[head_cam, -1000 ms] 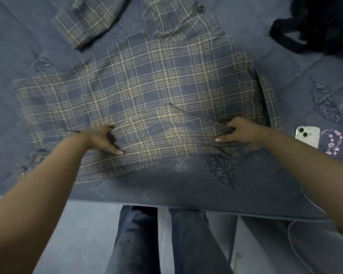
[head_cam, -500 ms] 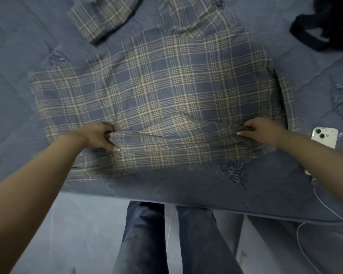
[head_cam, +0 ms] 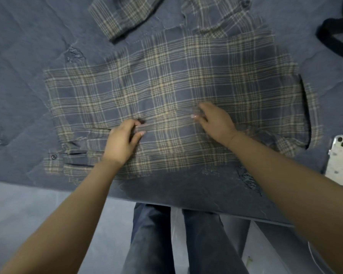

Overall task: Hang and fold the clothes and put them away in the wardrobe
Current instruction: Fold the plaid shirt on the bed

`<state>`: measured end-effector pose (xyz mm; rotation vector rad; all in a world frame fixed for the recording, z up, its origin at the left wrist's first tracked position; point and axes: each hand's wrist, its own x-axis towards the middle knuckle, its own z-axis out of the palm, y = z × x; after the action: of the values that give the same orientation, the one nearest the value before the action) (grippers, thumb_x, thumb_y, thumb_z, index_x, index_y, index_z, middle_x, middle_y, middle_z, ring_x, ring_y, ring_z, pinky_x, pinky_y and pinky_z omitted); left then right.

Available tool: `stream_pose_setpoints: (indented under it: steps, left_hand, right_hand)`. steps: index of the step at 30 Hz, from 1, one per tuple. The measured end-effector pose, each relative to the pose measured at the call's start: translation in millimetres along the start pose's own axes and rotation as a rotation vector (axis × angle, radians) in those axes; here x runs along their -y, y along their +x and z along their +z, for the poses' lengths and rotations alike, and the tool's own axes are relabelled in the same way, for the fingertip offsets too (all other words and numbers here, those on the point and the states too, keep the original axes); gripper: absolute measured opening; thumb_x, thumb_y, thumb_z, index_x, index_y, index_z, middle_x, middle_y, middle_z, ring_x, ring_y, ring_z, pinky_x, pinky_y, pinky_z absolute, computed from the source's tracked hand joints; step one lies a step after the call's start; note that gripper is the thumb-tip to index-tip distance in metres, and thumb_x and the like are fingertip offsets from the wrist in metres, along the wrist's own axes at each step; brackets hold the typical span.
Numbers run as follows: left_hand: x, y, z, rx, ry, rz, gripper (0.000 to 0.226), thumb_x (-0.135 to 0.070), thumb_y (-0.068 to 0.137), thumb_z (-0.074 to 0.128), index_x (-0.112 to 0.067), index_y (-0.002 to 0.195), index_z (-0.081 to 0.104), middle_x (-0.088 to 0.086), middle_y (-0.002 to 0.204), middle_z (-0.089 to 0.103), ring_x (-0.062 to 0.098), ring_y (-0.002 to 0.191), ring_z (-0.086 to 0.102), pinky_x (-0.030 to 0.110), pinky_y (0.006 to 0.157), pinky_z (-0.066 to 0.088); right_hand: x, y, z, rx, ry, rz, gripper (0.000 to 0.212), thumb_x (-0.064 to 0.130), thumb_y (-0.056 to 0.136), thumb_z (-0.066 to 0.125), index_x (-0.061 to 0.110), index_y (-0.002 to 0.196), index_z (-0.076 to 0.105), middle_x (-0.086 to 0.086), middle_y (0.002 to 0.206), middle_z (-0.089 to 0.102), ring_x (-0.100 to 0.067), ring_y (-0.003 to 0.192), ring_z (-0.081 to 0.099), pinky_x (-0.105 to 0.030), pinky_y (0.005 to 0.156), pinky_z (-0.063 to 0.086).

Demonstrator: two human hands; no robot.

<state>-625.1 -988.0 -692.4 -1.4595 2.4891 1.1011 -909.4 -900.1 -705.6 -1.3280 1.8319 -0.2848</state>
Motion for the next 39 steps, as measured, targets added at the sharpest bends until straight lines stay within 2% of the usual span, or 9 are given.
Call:
stream_pose_setpoints:
  steps: [6, 12, 16, 20, 24, 27, 32, 36, 39]
  left_hand:
    - [10.0, 15.4, 4.2, 0.07, 0.109, -0.084, 0.043, -0.03, 0.084, 0.071, -0.029, 0.123, 0.053, -0.002, 0.118, 0.05, 0.024, 0.115, 0.045, 0.035, 0.086, 0.024]
    - [24.9, 111.1, -69.9, -0.236, 0.115, -0.082, 0.043, -0.031, 0.086, 0.066, -0.024, 0.127, 0.054, 0.007, 0.128, 0.05, 0.029, 0.122, 0.043, 0.047, 0.1, 0.03]
    - [60.3, 158.4, -112.3, -0.079, 0.403, -0.188, 0.059, -0.034, 0.084, 0.071, -0.021, 0.136, 0.046, 0.015, 0.135, 0.043, 0.034, 0.128, 0.037, 0.051, 0.106, 0.025]
    - [77.7, 162.4, -132.0, 0.068, 0.451, -0.069, 0.047, -0.034, 0.086, 0.07, -0.016, 0.125, 0.052, 0.018, 0.124, 0.058, 0.036, 0.117, 0.052, 0.044, 0.097, 0.036]
    - [74.7, 122.8, -146.4, -0.078, 0.416, 0.258, 0.022, -0.015, 0.086, 0.066, -0.005, 0.106, 0.063, 0.02, 0.103, 0.06, 0.041, 0.094, 0.061, 0.045, 0.074, 0.046]
    - [74.8, 74.8, -150.9, -0.131, 0.451, 0.419, 0.022, -0.014, 0.084, 0.052, -0.006, 0.1, 0.067, 0.017, 0.087, 0.057, 0.036, 0.075, 0.059, 0.041, 0.062, 0.045]
    - [89.3, 4.2, -131.4, 0.058, 0.567, 0.358, 0.036, -0.025, 0.081, 0.044, -0.018, 0.1, 0.074, 0.008, 0.086, 0.061, 0.03, 0.08, 0.062, 0.037, 0.07, 0.036]
    - [105.1, -16.7, -113.3, 0.4, 0.565, 0.088, 0.044, -0.022, 0.095, 0.051, -0.036, 0.136, 0.054, 0.0, 0.122, 0.054, 0.025, 0.116, 0.051, 0.035, 0.095, 0.043]
    - [97.4, -7.0, -116.5, 0.477, 0.489, -0.04, 0.047, -0.033, 0.091, 0.054, -0.042, 0.137, 0.052, -0.006, 0.129, 0.05, 0.021, 0.125, 0.045, 0.032, 0.103, 0.039]
  right_hand:
    - [11.5, 10.4, -7.6, -0.114, -0.025, 0.061, 0.038, 0.026, 0.091, 0.067, 0.008, 0.121, 0.054, -0.011, 0.12, 0.053, -0.024, 0.105, 0.053, -0.038, 0.086, 0.047]
    - [55.8, 96.2, -60.6, -0.157, -0.26, -0.279, 0.033, 0.008, 0.094, 0.057, 0.001, 0.126, 0.057, -0.019, 0.136, 0.047, -0.035, 0.124, 0.046, -0.045, 0.103, 0.04]
    - [80.0, 178.8, -86.4, -0.051, -0.581, -0.27, 0.05, 0.01, 0.091, 0.058, 0.009, 0.139, 0.046, -0.015, 0.143, 0.042, -0.032, 0.134, 0.037, -0.045, 0.11, 0.027]
    - [91.3, 201.3, -99.7, 0.041, -0.783, -0.125, 0.022, 0.023, 0.088, 0.066, 0.012, 0.103, 0.055, -0.018, 0.111, 0.062, -0.034, 0.106, 0.055, -0.04, 0.1, 0.03]
    - [97.4, 155.0, -100.1, -0.041, -0.676, -0.244, 0.018, 0.006, 0.076, 0.065, 0.013, 0.089, 0.054, -0.013, 0.087, 0.064, -0.033, 0.083, 0.061, -0.038, 0.086, 0.031]
    - [89.1, 89.0, -90.5, -0.191, -0.663, -0.377, 0.013, 0.012, 0.073, 0.057, 0.012, 0.086, 0.059, -0.008, 0.08, 0.058, -0.03, 0.075, 0.058, -0.037, 0.08, 0.03]
    - [59.1, 11.3, -42.3, -0.174, -0.653, -0.393, 0.01, 0.01, 0.086, 0.061, 0.01, 0.093, 0.068, -0.007, 0.088, 0.061, -0.03, 0.081, 0.06, -0.037, 0.081, 0.033]
    - [43.6, -4.4, -0.5, -0.046, -0.518, -0.25, 0.025, -0.008, 0.076, 0.073, -0.003, 0.101, 0.07, -0.019, 0.096, 0.065, -0.04, 0.088, 0.063, -0.044, 0.079, 0.05]
    - [45.2, -7.7, 10.4, 0.006, -0.397, -0.15, 0.029, -0.001, 0.084, 0.067, -0.002, 0.114, 0.067, -0.017, 0.11, 0.063, -0.036, 0.103, 0.058, -0.043, 0.09, 0.049]
